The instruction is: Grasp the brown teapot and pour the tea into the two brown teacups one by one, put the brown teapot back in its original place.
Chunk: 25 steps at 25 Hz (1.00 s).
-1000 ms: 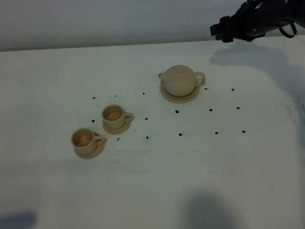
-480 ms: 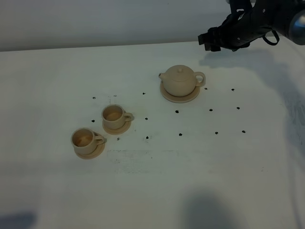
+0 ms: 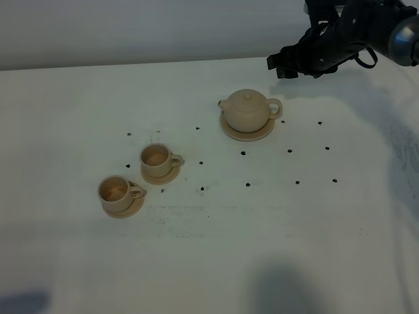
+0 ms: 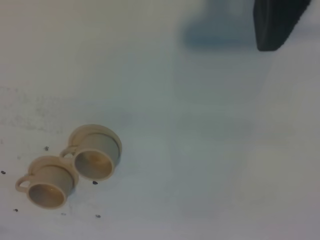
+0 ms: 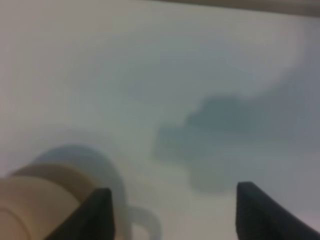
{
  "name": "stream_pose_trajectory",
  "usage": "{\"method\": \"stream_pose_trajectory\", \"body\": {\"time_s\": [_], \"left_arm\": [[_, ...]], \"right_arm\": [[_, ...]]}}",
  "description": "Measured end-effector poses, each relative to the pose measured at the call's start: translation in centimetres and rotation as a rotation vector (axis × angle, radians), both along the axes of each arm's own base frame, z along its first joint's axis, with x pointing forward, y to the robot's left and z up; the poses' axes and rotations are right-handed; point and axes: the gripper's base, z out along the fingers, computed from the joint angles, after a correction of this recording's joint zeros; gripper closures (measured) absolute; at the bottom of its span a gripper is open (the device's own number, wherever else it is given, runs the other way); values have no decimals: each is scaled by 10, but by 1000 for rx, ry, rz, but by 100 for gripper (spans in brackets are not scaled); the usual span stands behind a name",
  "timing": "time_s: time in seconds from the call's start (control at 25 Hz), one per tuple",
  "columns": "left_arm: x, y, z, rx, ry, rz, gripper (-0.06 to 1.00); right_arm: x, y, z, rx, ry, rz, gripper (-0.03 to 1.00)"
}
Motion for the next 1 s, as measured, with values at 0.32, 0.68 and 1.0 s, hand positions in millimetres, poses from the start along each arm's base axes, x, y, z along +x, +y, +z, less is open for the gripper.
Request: {"method": "stream_pose_trajectory", "body": {"time_s": [0.32, 0.68, 1.0], "left_arm": [[0, 0, 0, 0, 0, 0, 51], [0, 0, 0, 0, 0, 0, 51], [0, 0, 0, 0, 0, 0, 51]], "right_arm": [[-2, 7, -21, -49, 44, 36, 45], [-4, 8, -27, -82, 79, 53, 45], [-8, 13, -29, -119, 102, 84, 45]]}}
